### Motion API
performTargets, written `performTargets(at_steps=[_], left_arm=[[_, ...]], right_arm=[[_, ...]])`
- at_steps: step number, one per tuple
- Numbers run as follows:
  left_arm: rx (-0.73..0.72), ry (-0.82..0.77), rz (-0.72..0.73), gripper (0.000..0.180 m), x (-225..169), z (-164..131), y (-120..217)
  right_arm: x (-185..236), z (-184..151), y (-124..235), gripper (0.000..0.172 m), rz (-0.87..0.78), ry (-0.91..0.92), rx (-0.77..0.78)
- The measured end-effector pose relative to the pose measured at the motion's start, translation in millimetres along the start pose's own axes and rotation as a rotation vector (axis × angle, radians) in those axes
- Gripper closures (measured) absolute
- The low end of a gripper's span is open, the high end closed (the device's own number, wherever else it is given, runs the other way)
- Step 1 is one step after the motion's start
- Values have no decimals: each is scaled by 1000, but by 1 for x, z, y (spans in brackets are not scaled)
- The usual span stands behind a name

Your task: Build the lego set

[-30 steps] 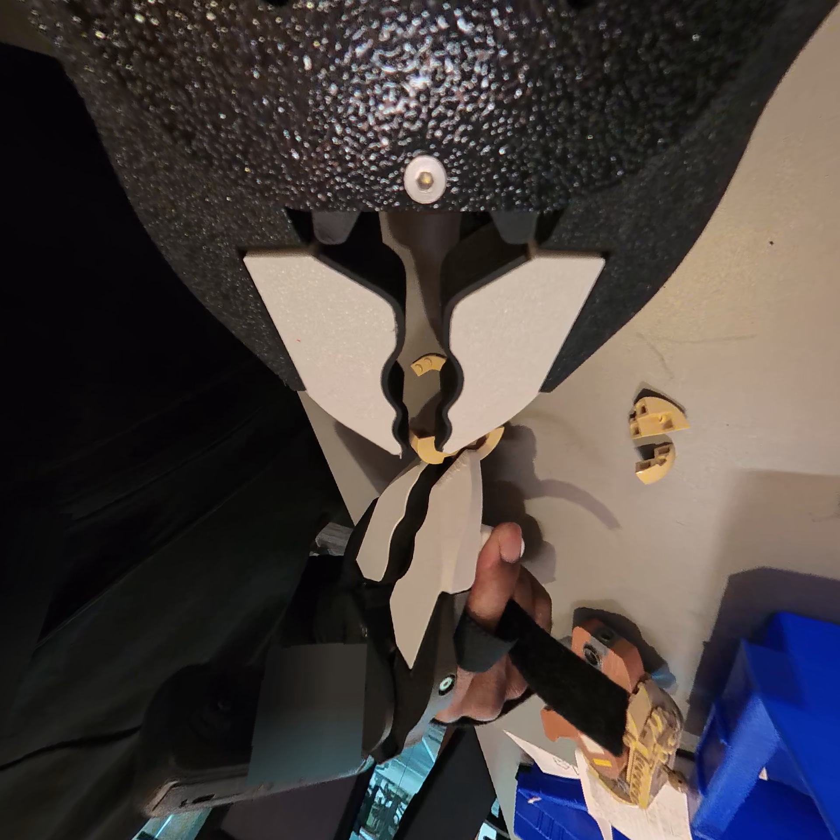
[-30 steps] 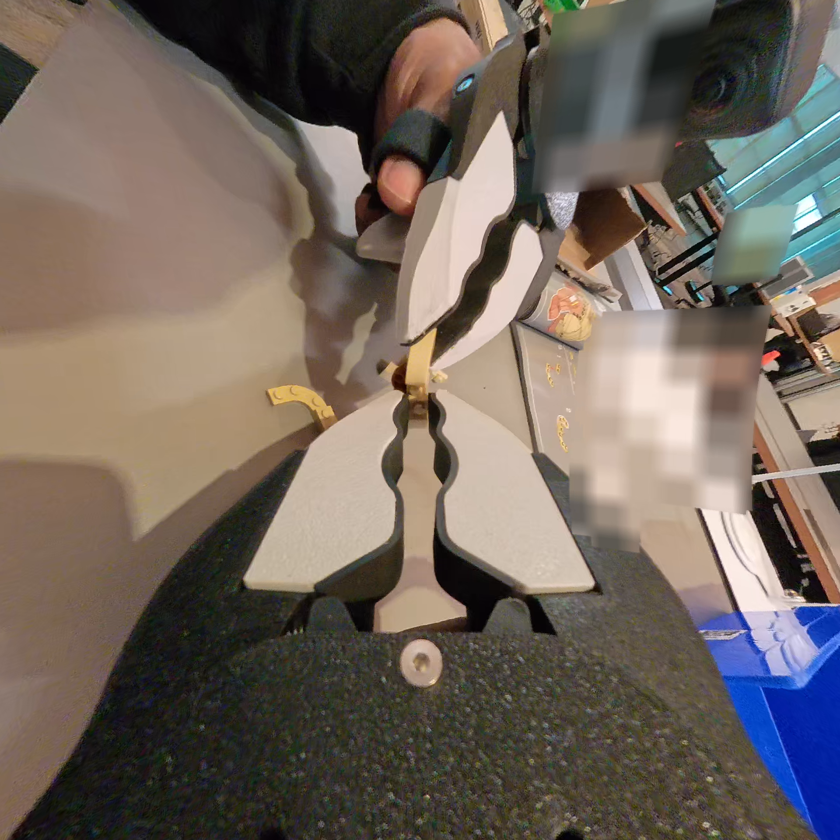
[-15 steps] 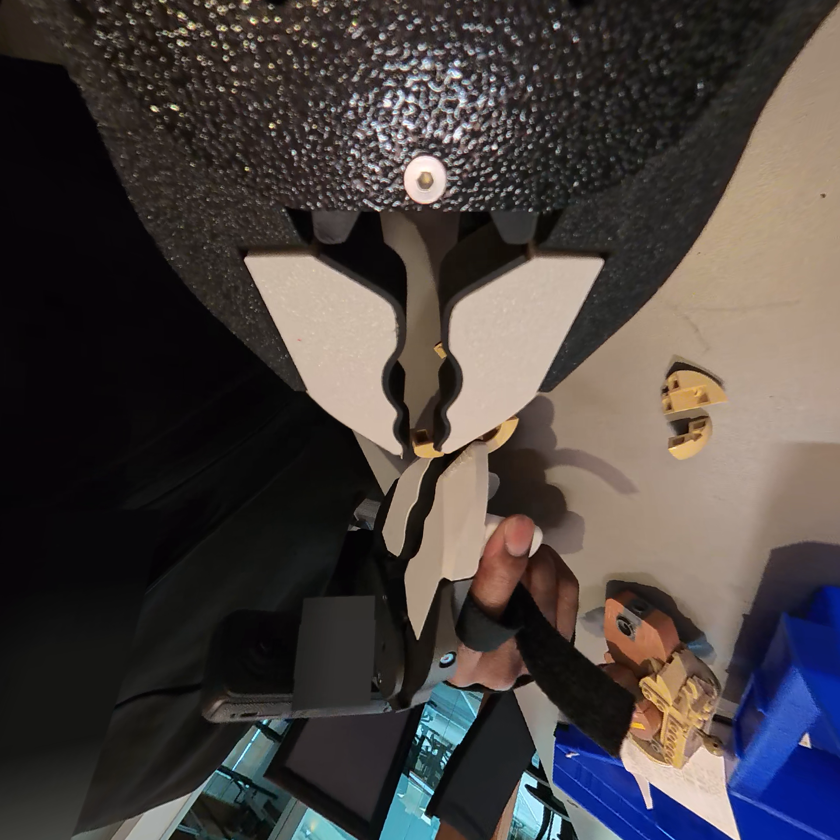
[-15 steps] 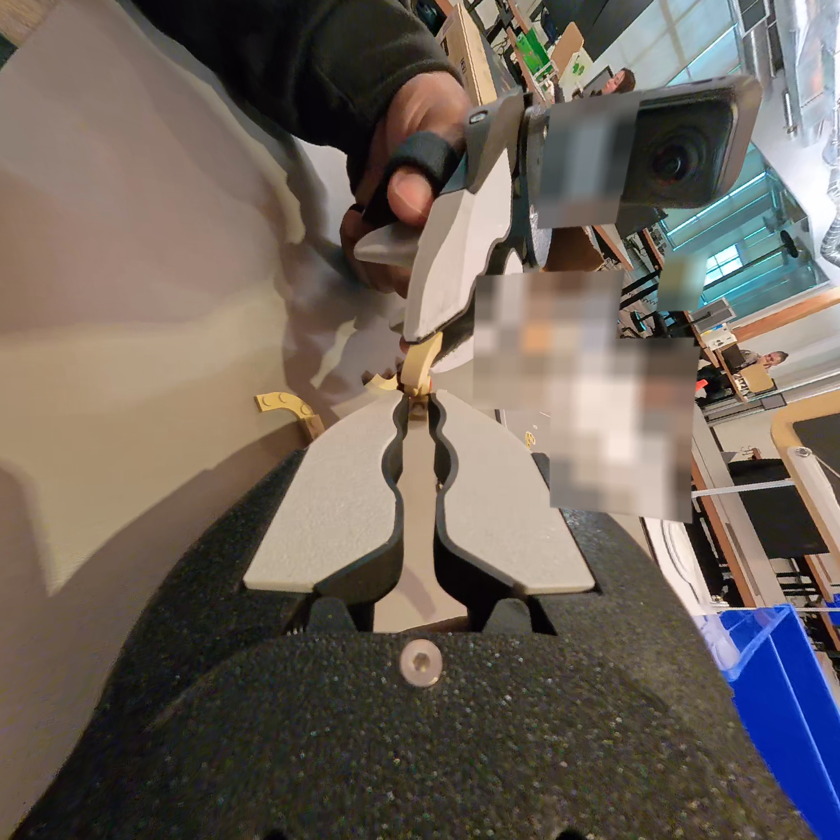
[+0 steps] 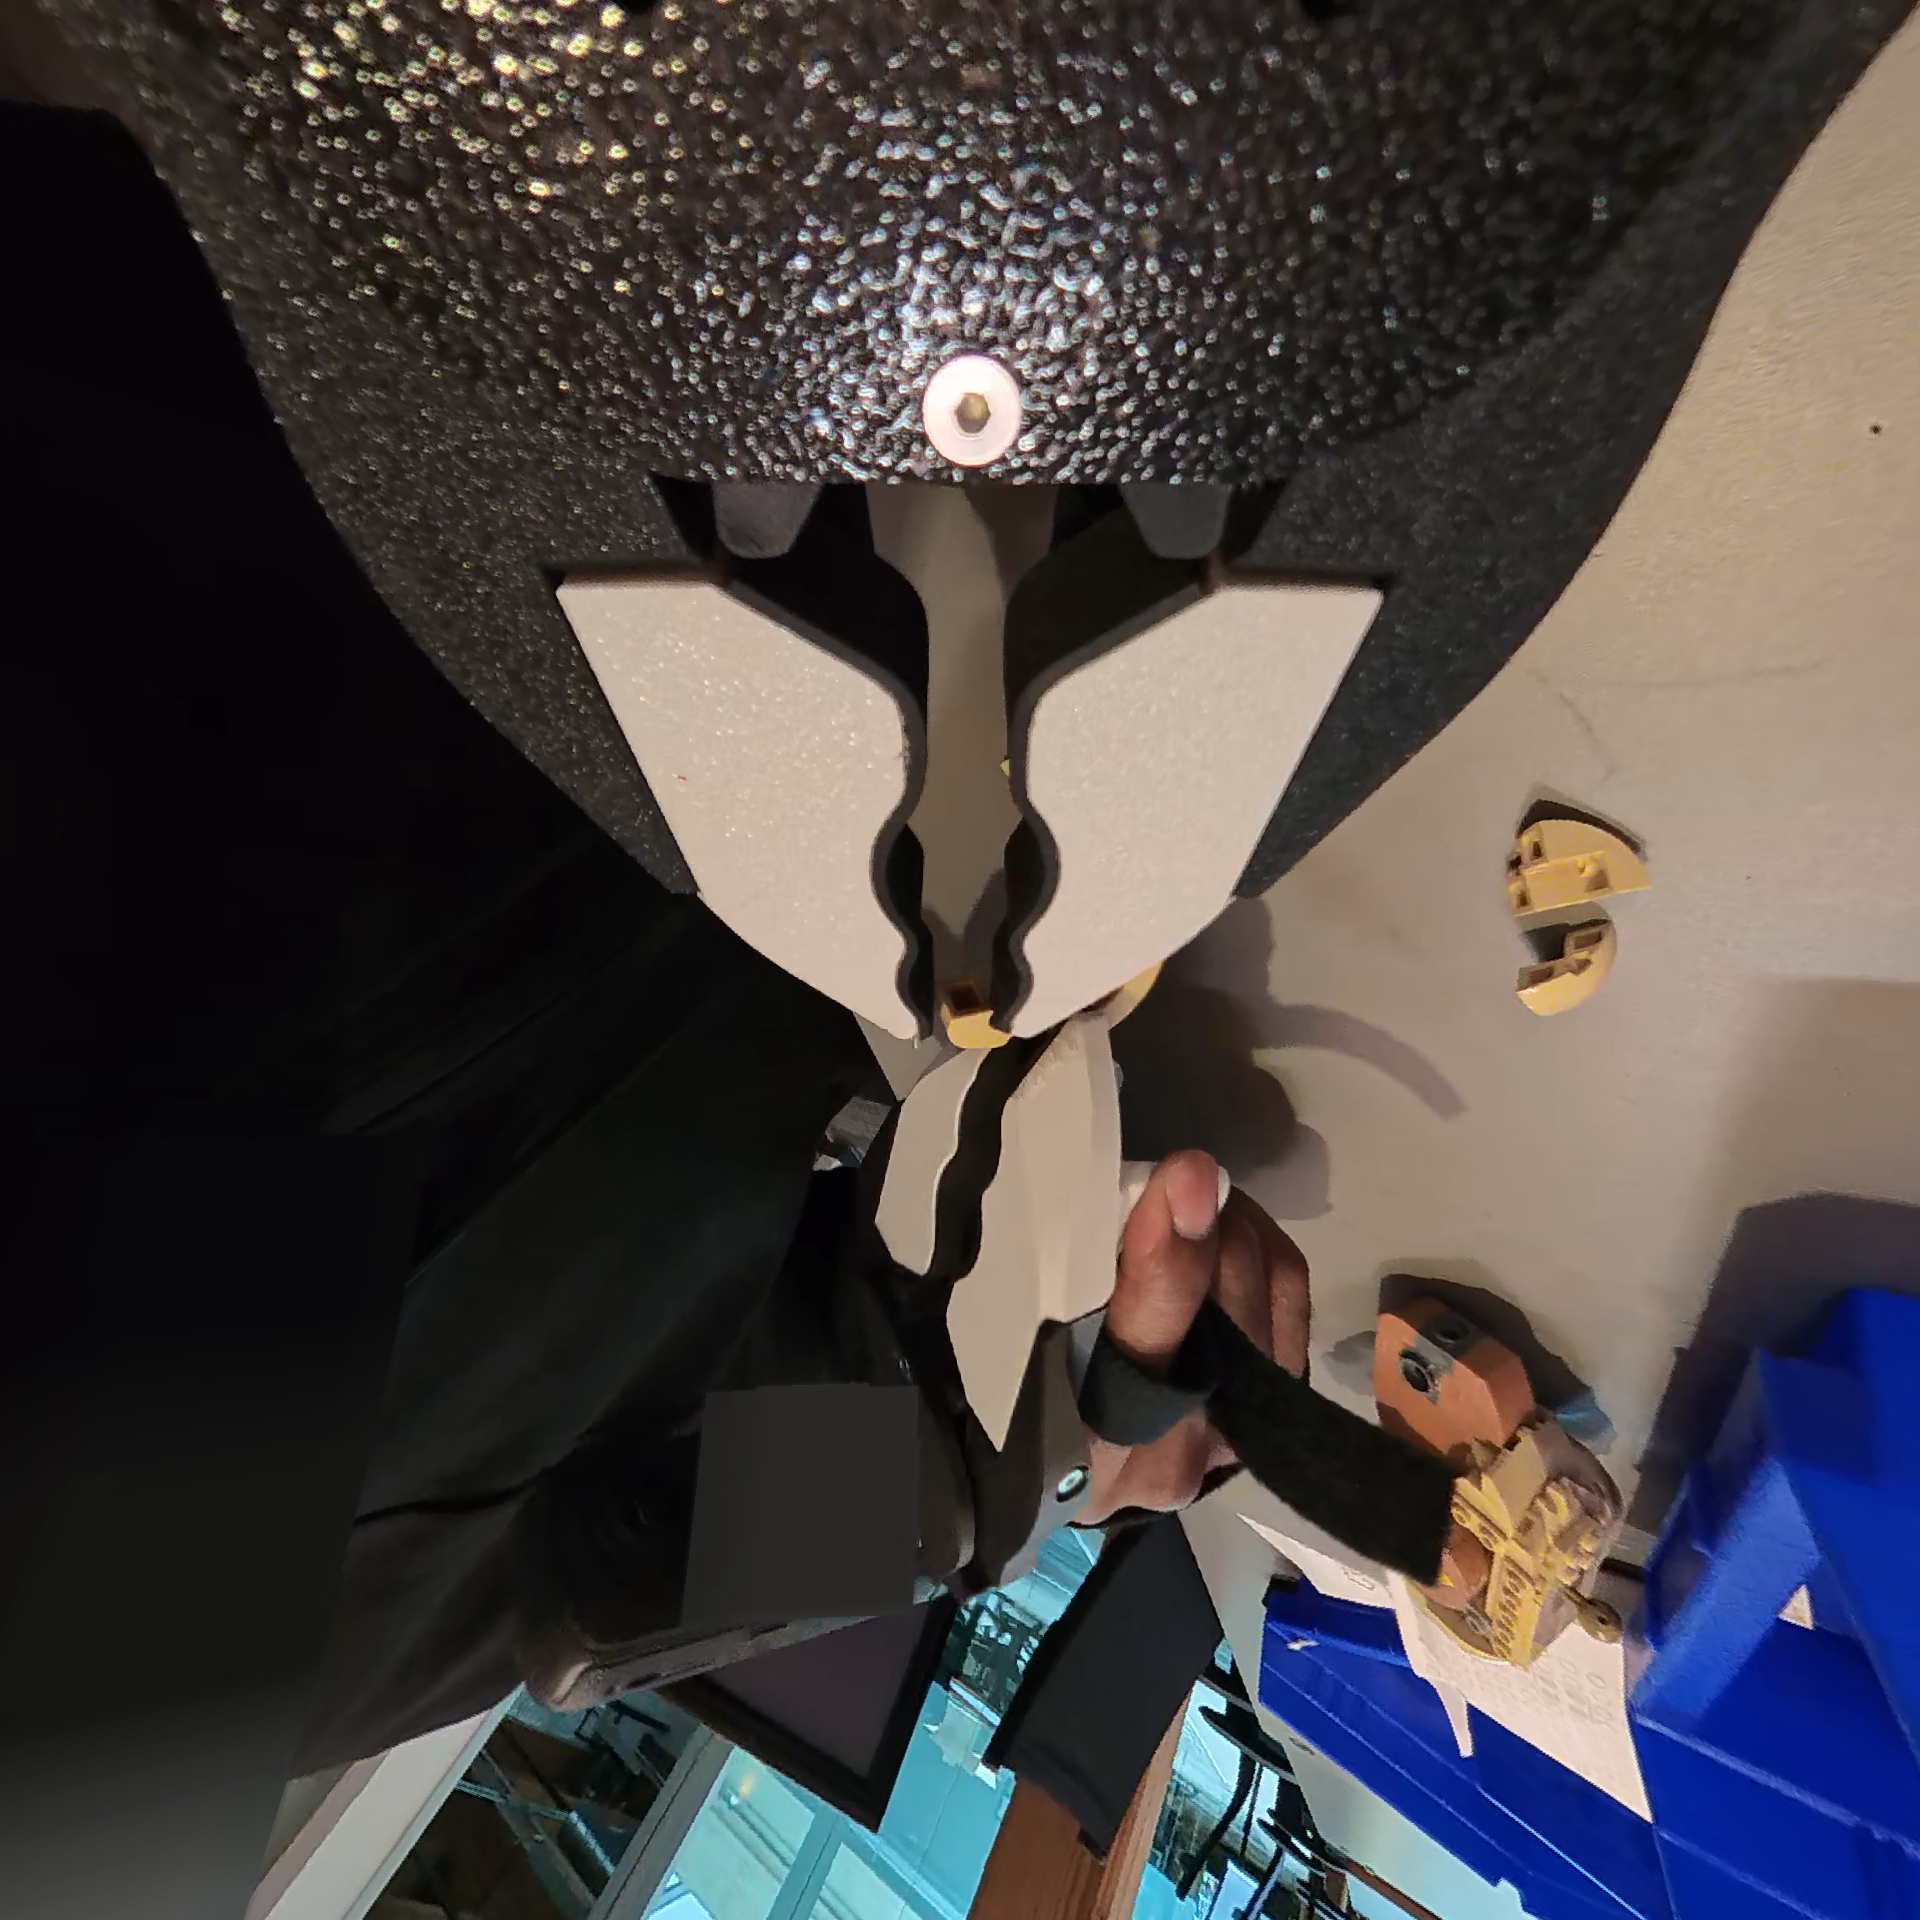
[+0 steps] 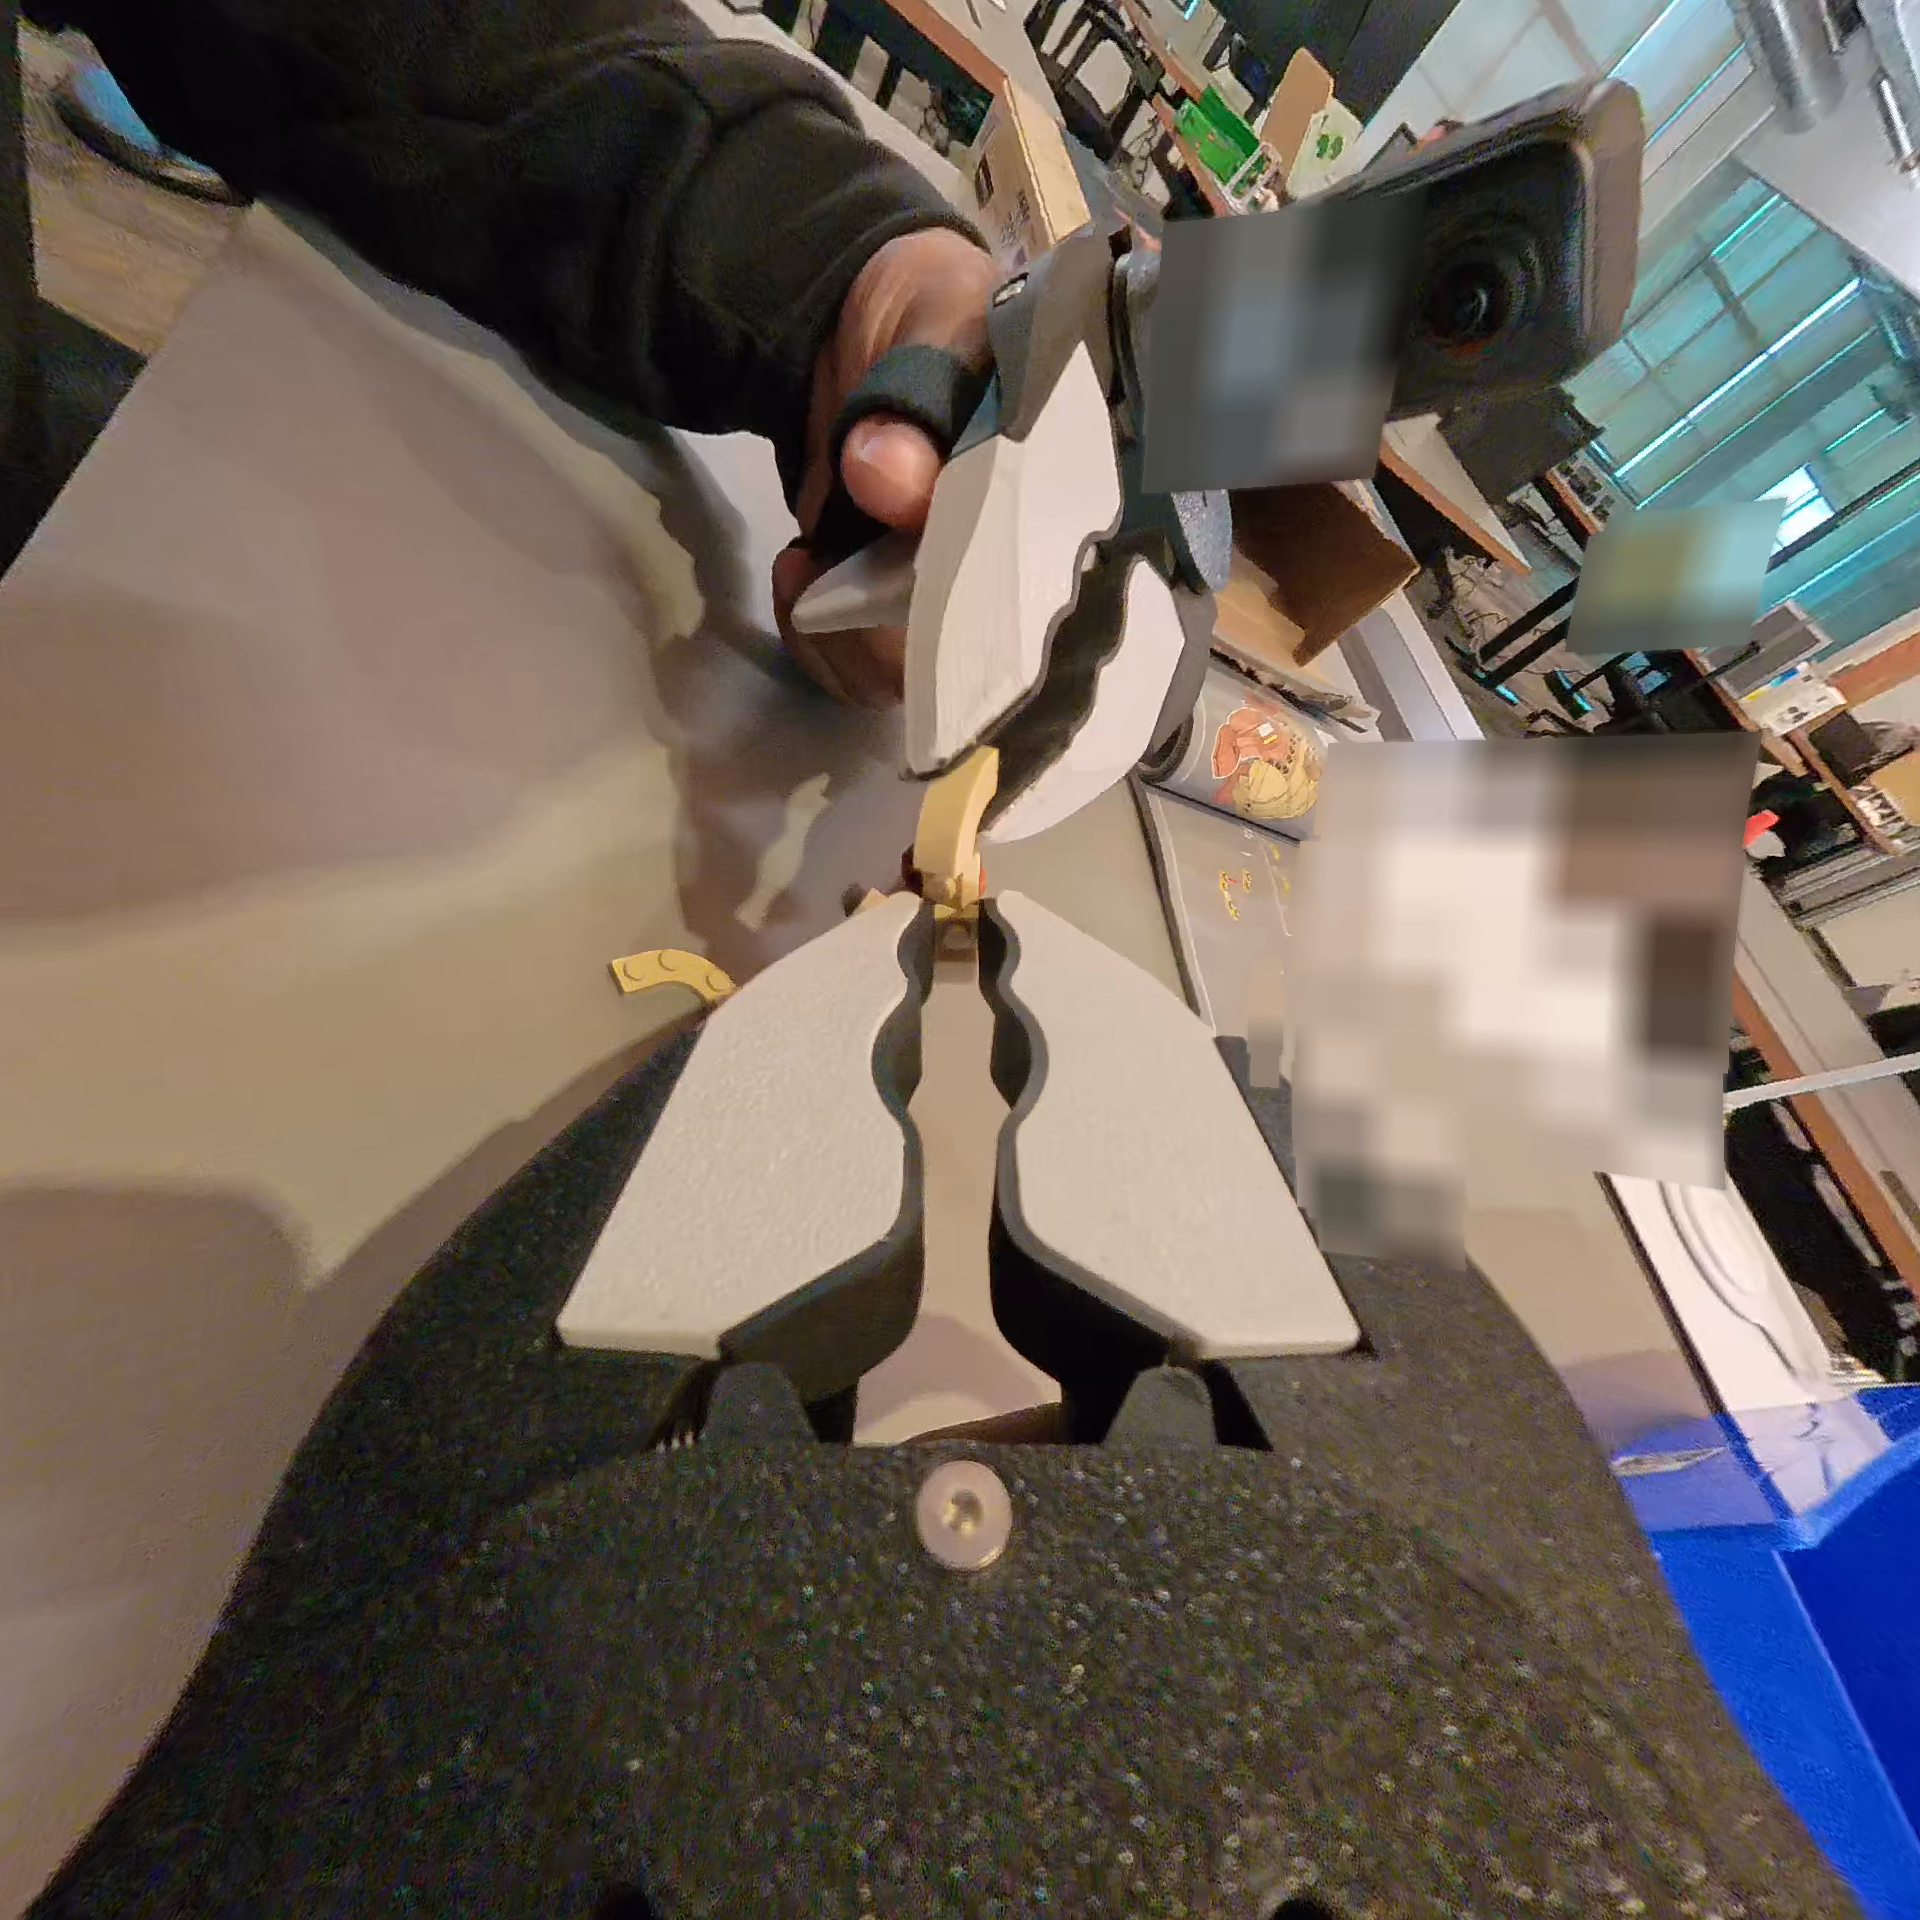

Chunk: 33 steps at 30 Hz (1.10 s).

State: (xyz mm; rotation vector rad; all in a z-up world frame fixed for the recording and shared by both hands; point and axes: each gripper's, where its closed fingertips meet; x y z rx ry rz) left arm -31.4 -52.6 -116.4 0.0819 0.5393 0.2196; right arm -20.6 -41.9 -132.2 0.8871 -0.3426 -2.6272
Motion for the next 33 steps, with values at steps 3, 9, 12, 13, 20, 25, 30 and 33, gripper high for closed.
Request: performTargets(at_steps=[3, 9, 12, 13, 20, 25, 30, 33], left_arm=[[-12, -6, 10, 170, 1, 2, 2], [-22, -10, 22, 169, 2, 4, 2], [-31, -16, 34, 167, 3, 6, 3], [-36, -21, 40, 166, 4, 7, 4], [-37, -18, 76, 166, 10, 7, 6], [64, -67, 218, 164, 22, 2, 25], [223, -202, 366, 160, 21, -12, 62], [319, -241, 386, 160, 9, -35, 76]], right_arm=[[0, 1, 0, 164, 8, -26, -7], [-2, 1, 0, 164, 19, -78, -22], [-5, 3, 1, 165, 29, -131, -44], [-6, 3, 2, 165, 31, -145, -54], [-7, 1, 2, 165, 31, -152, -45], [-11, -6, 4, 165, 21, -149, -5], [-8, -7, 2, 165, 23, -117, 9], [-7, -8, 1, 165, 29, -107, 12]])
Point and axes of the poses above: each gripper's, where its closed fingertips meet, y back along the fingers, z out of its top, x = y × z across the jaws, and after that the axes turned 2 degrees about -z, right-handed
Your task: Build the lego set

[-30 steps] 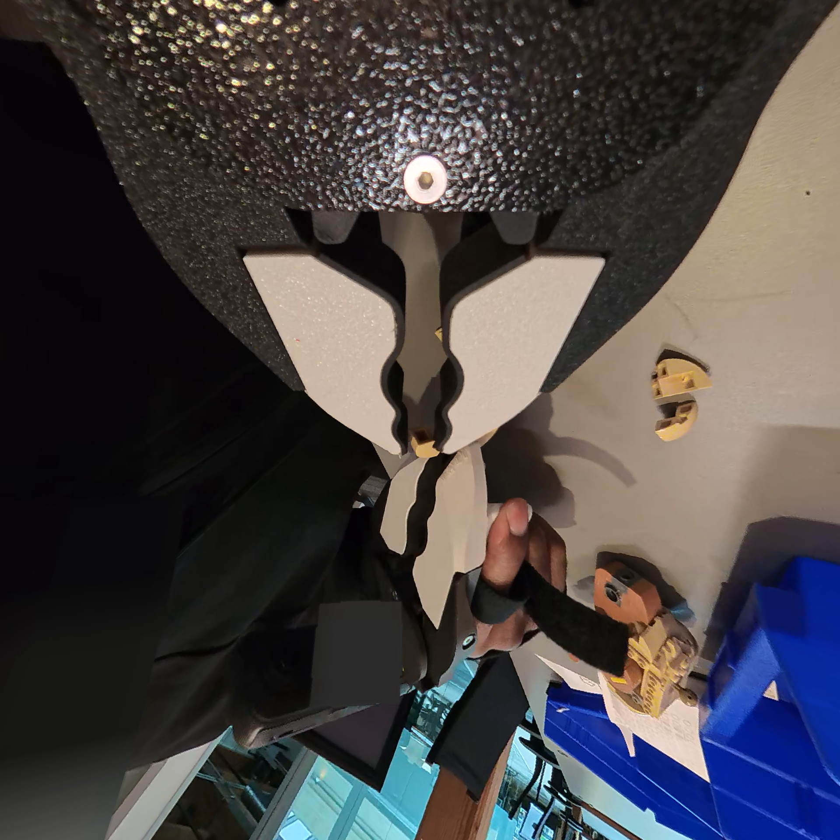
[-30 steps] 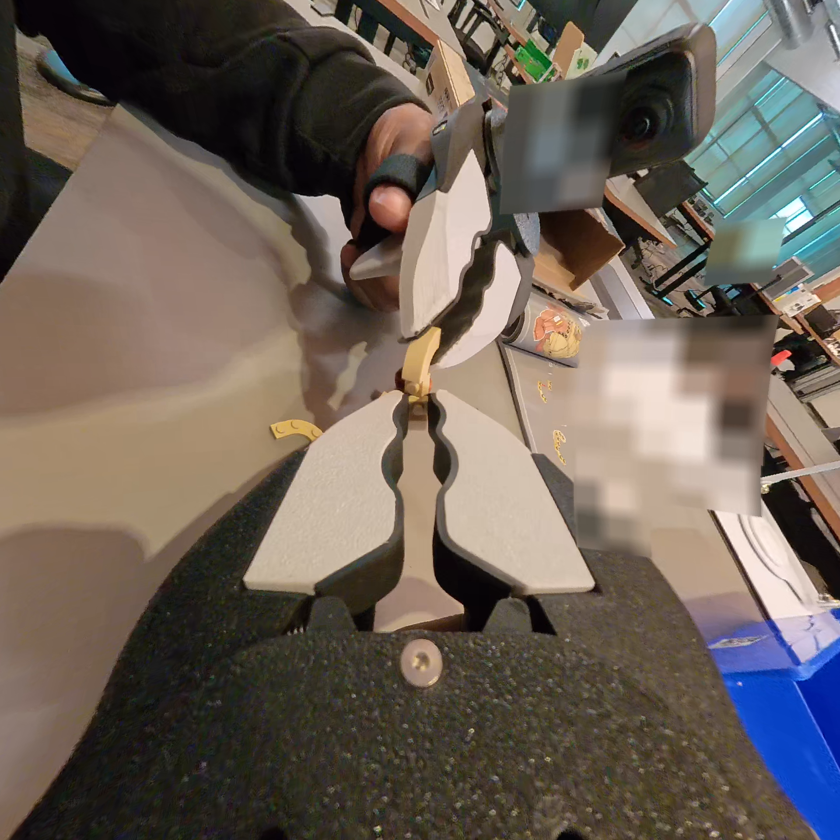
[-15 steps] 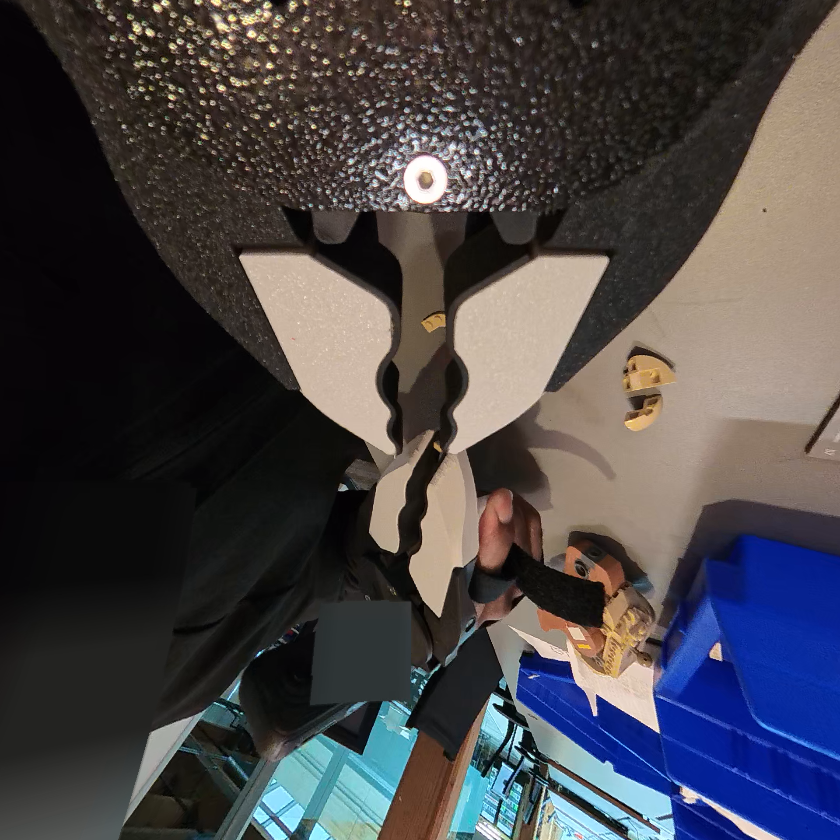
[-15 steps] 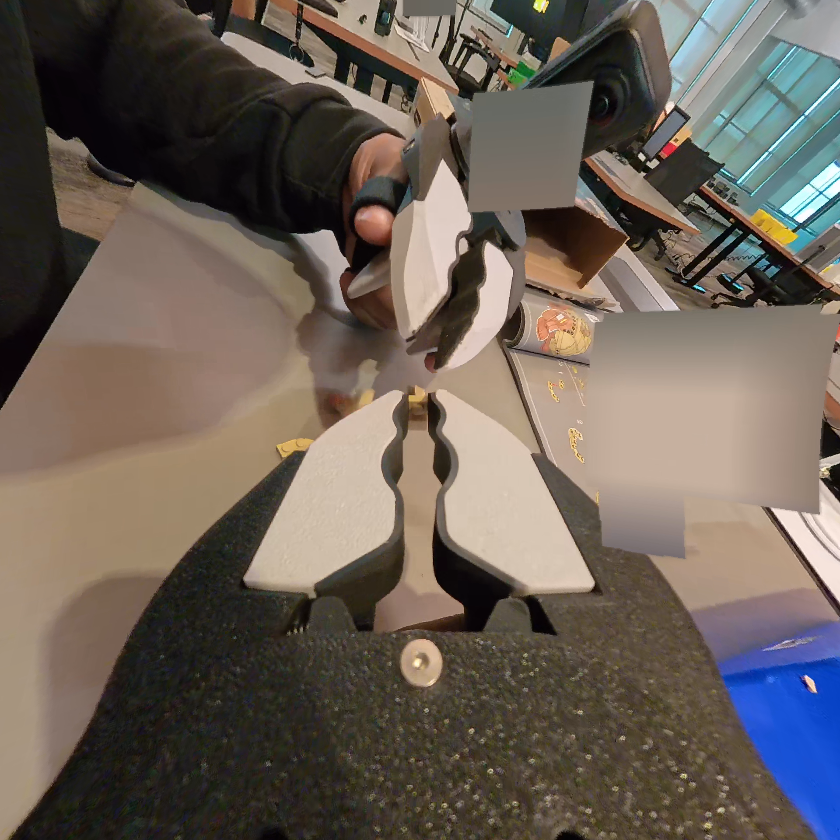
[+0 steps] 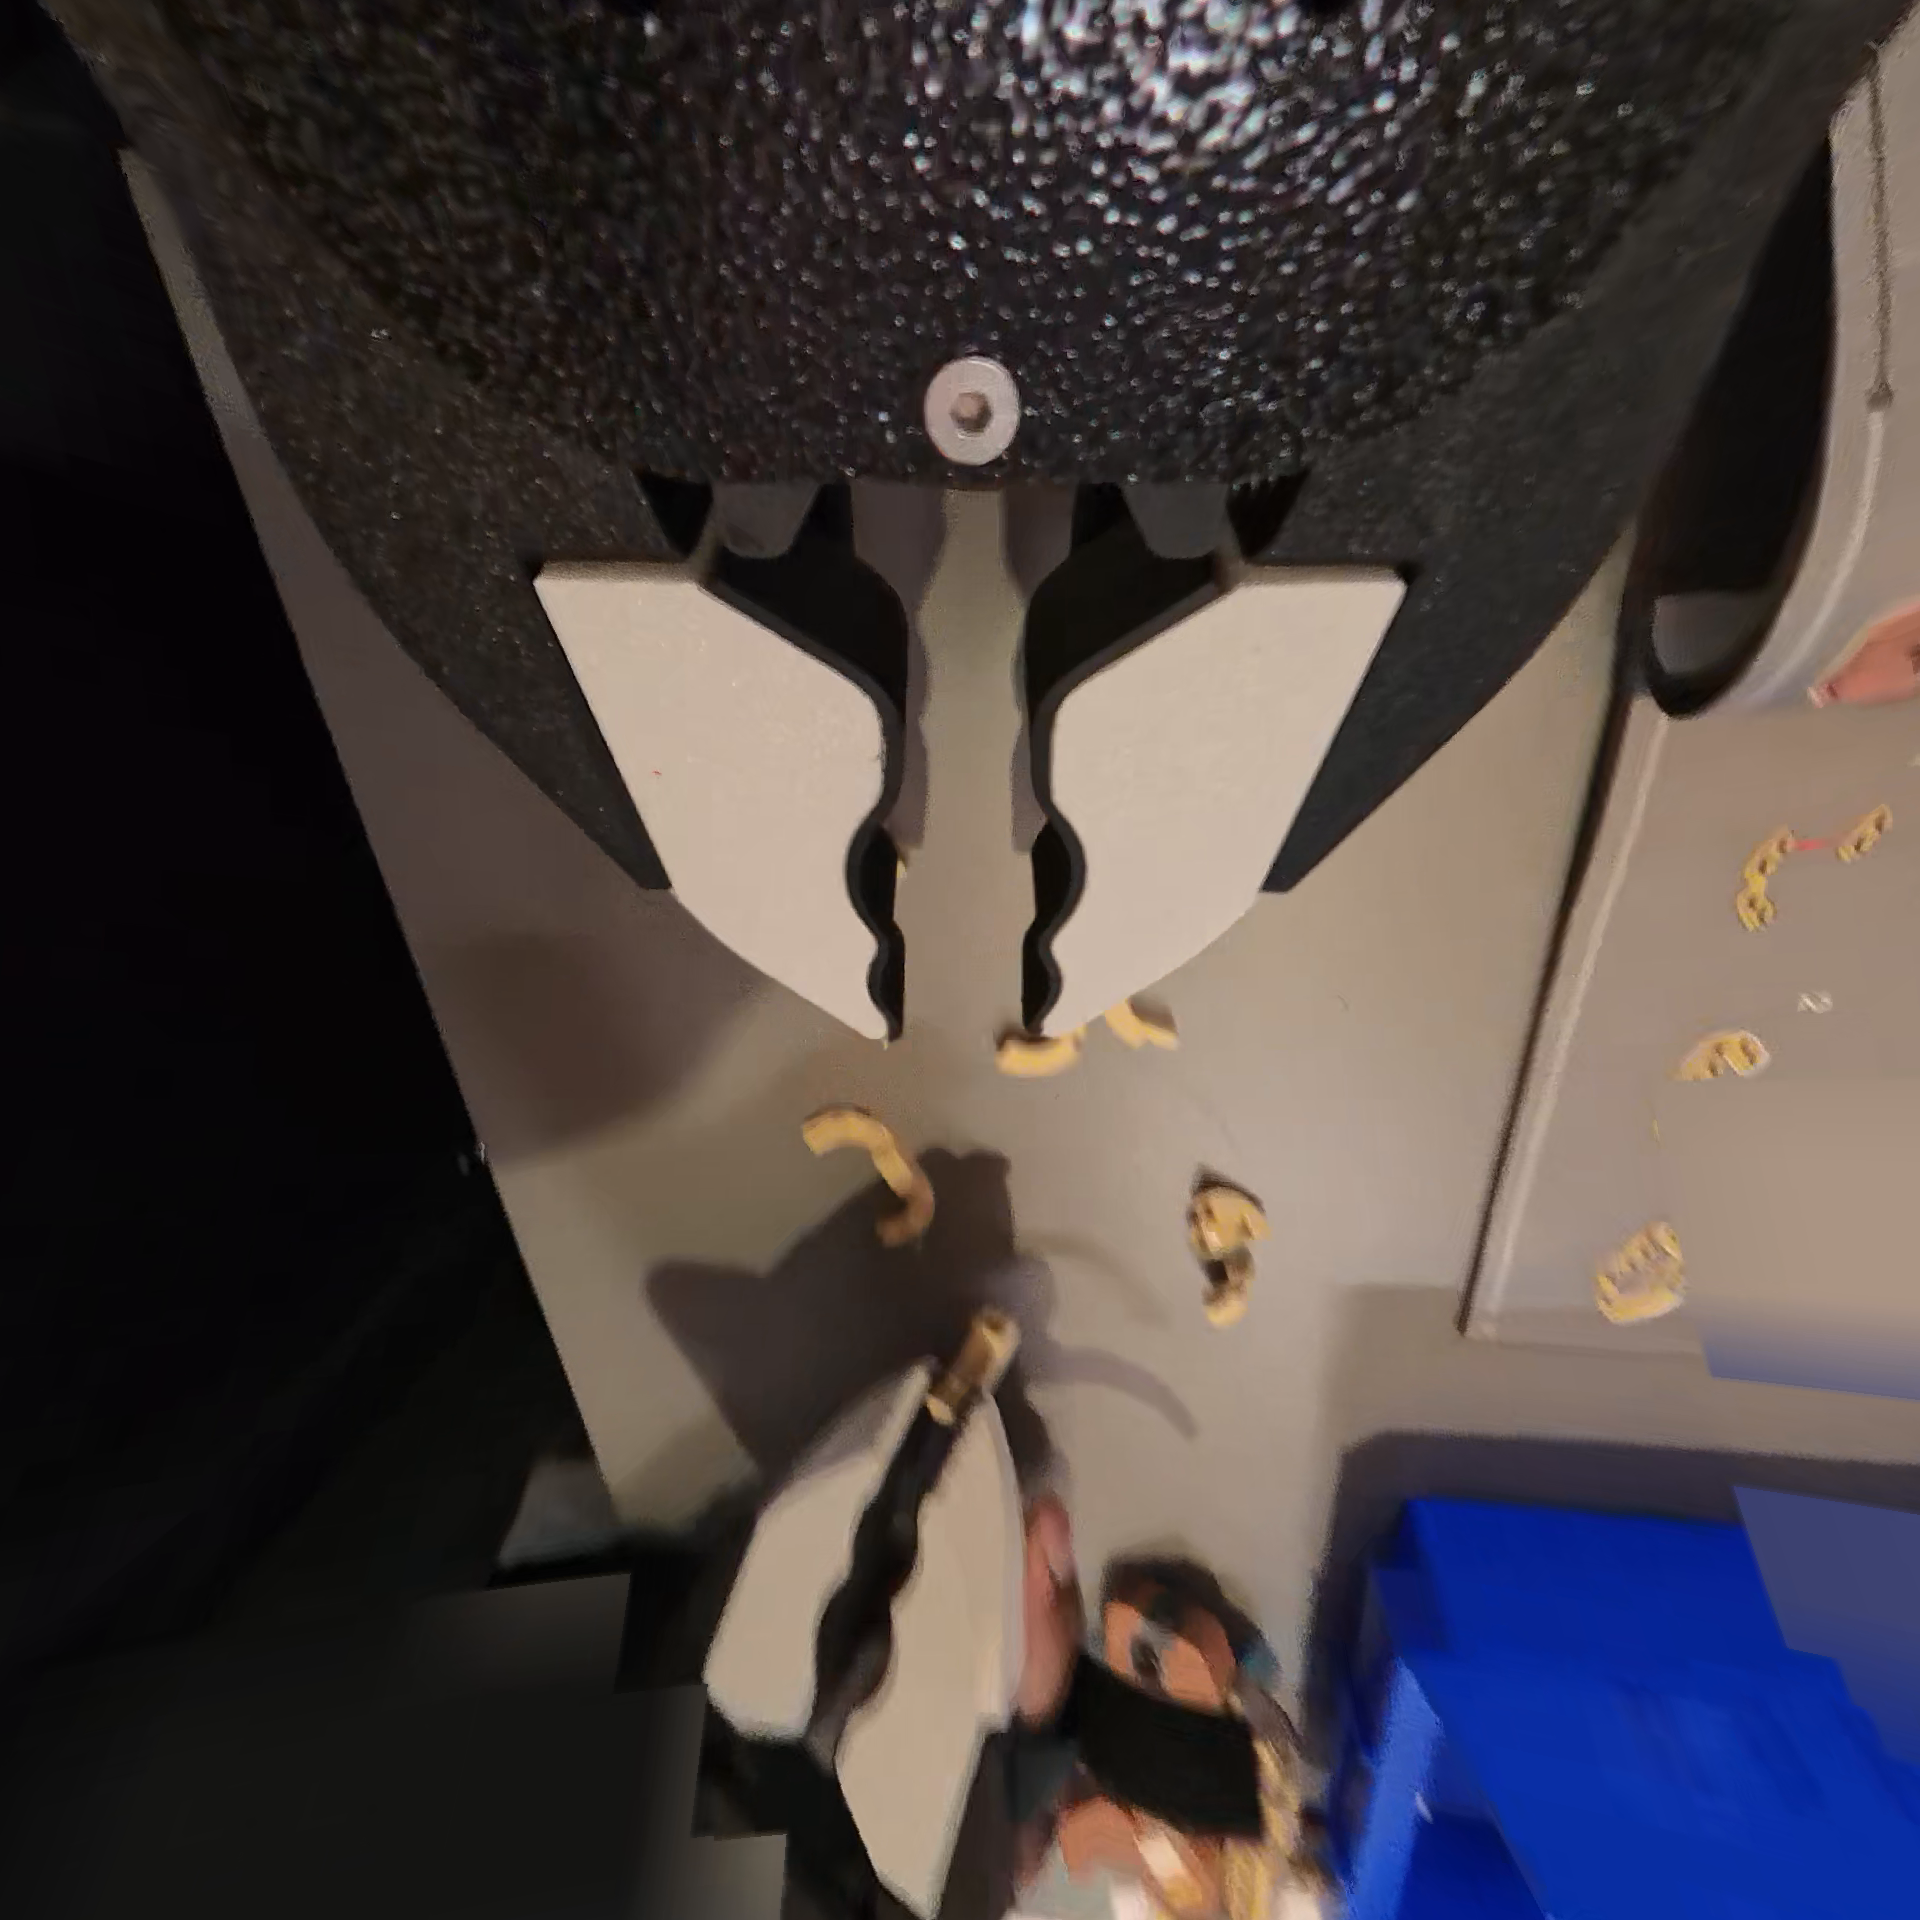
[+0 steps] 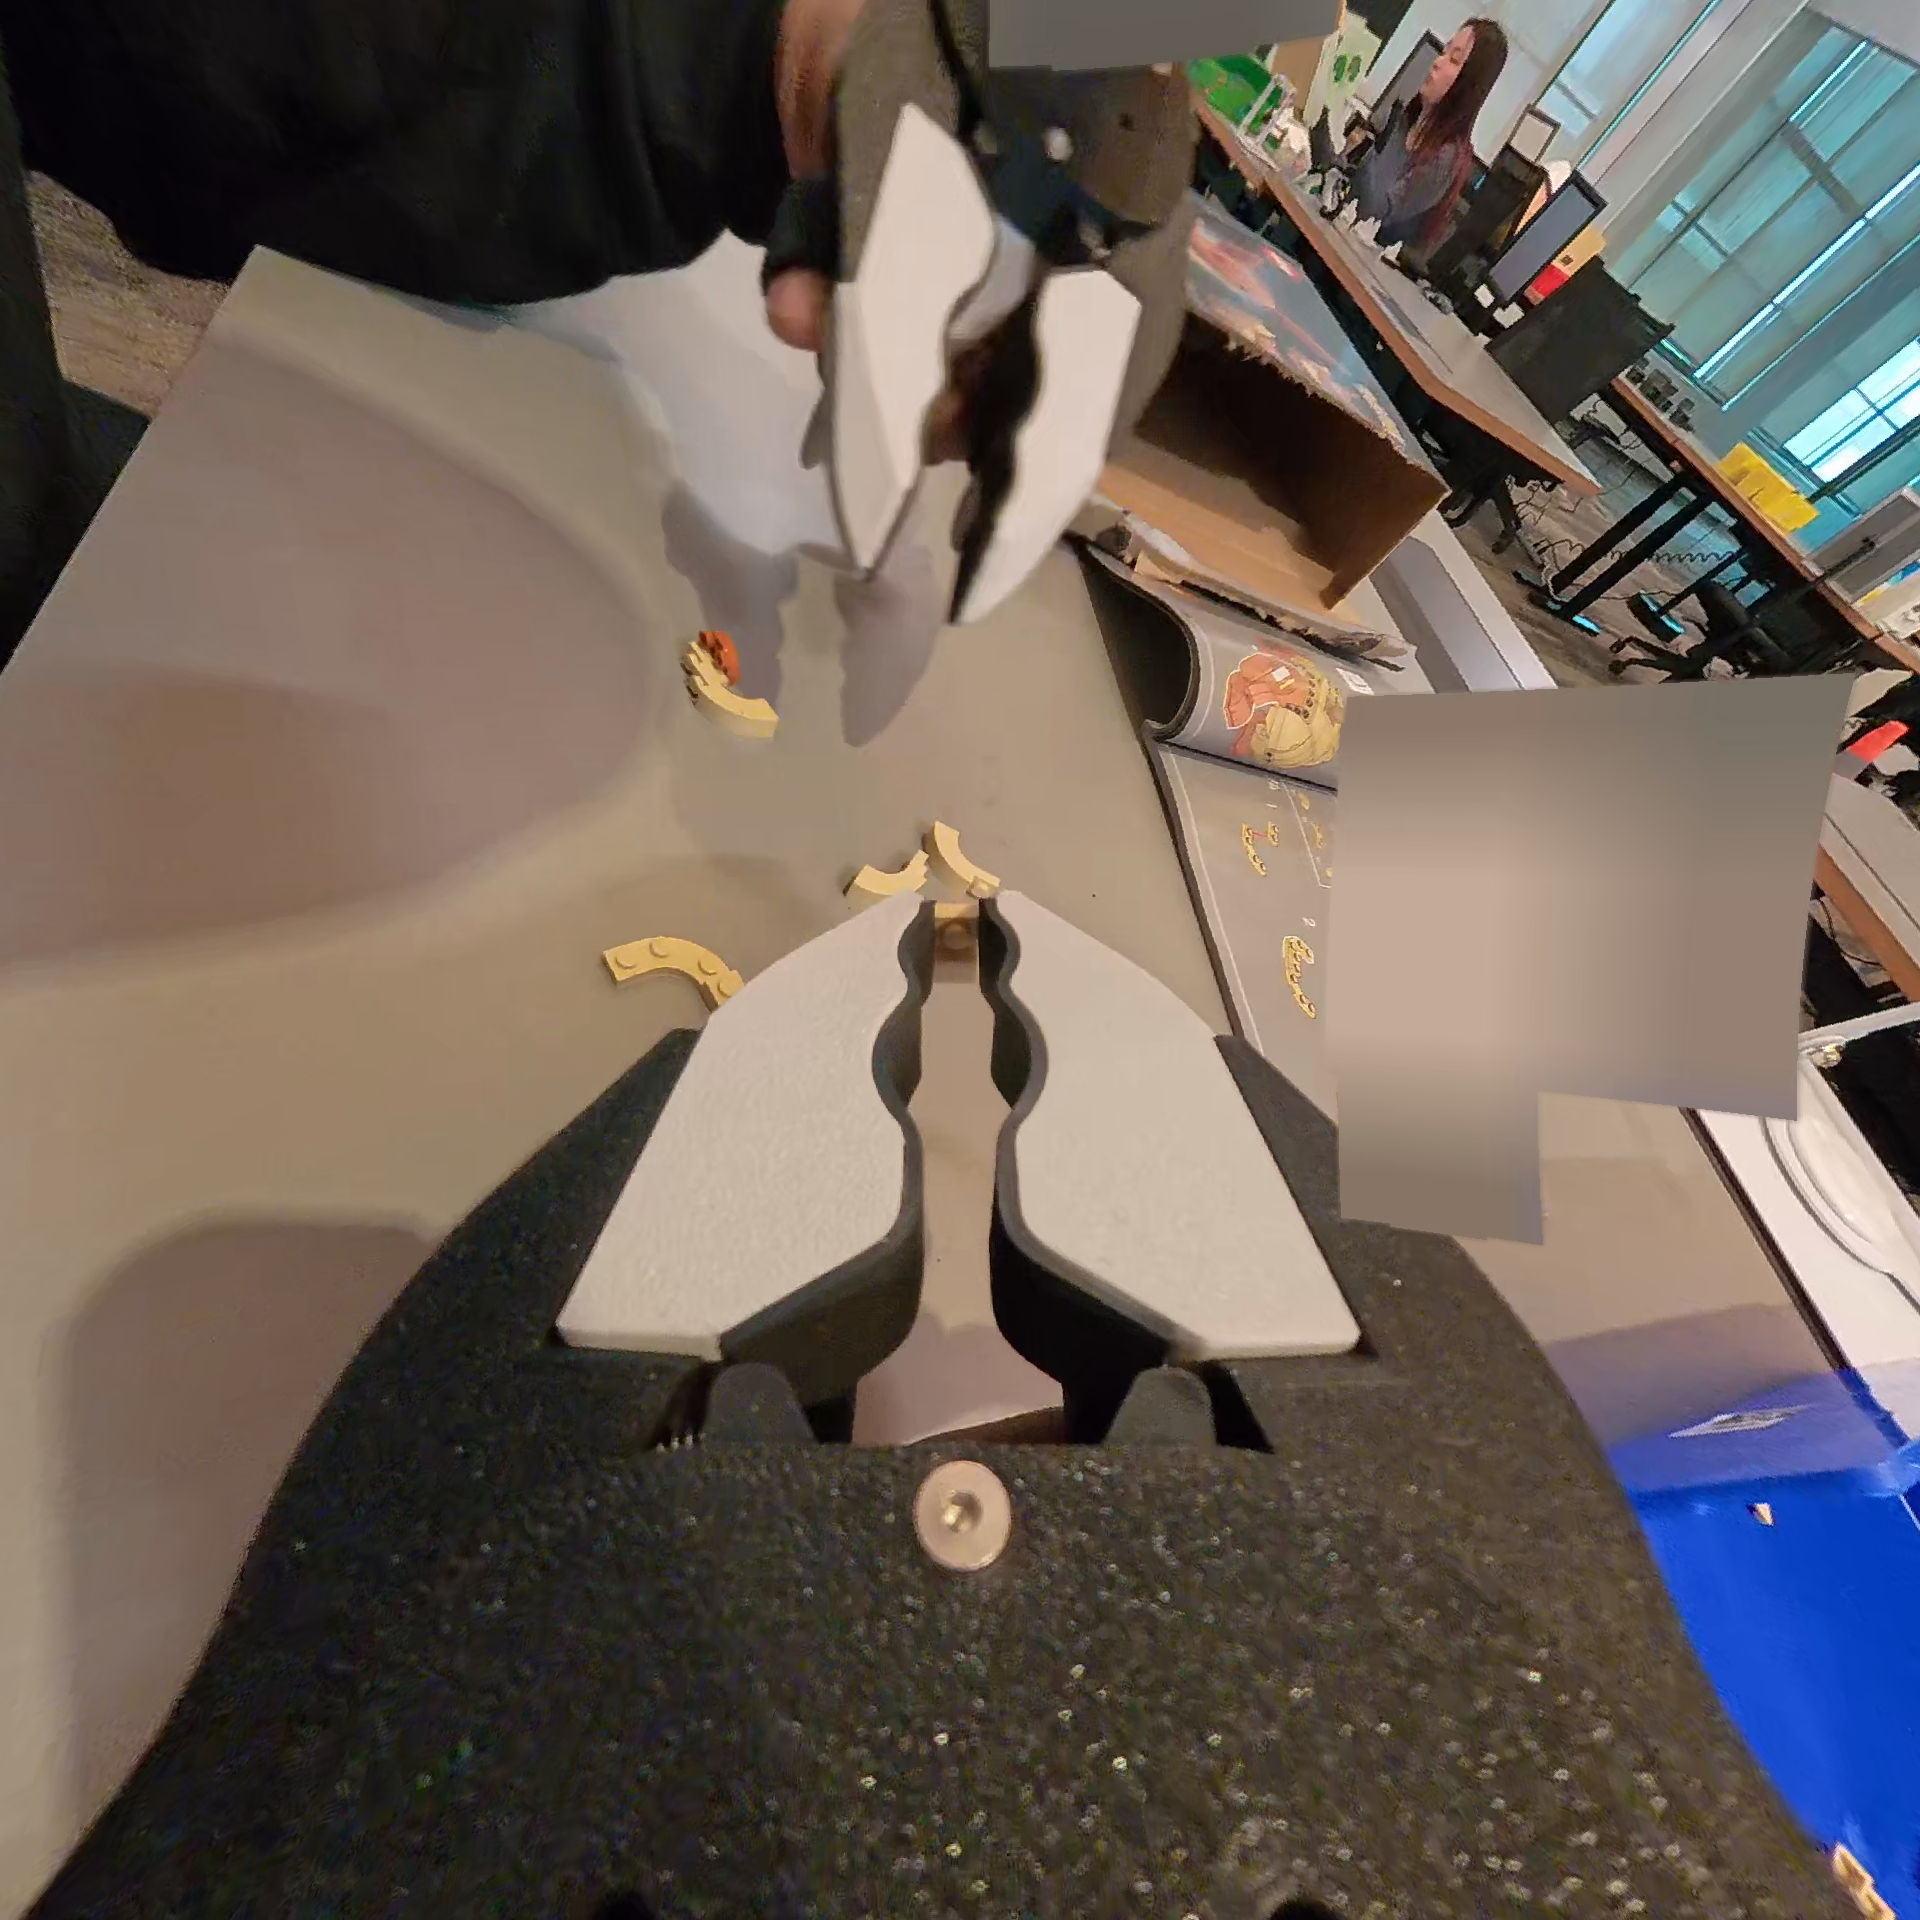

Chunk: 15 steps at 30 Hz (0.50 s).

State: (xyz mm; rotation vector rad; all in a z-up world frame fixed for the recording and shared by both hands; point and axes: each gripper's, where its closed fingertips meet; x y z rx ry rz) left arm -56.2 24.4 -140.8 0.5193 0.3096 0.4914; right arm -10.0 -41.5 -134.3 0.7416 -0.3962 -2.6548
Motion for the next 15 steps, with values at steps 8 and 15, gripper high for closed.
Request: performTargets(at_steps=[8, 15], left_arm=[[257, -40, -4, 166, -29, -61, -8], [302, -44, -25, 167, -47, -57, -32]], right_arm=[[1, 2, 0, 164, -8, 25, 2], [-1, 4, 3, 164, -29, 45, 1]])
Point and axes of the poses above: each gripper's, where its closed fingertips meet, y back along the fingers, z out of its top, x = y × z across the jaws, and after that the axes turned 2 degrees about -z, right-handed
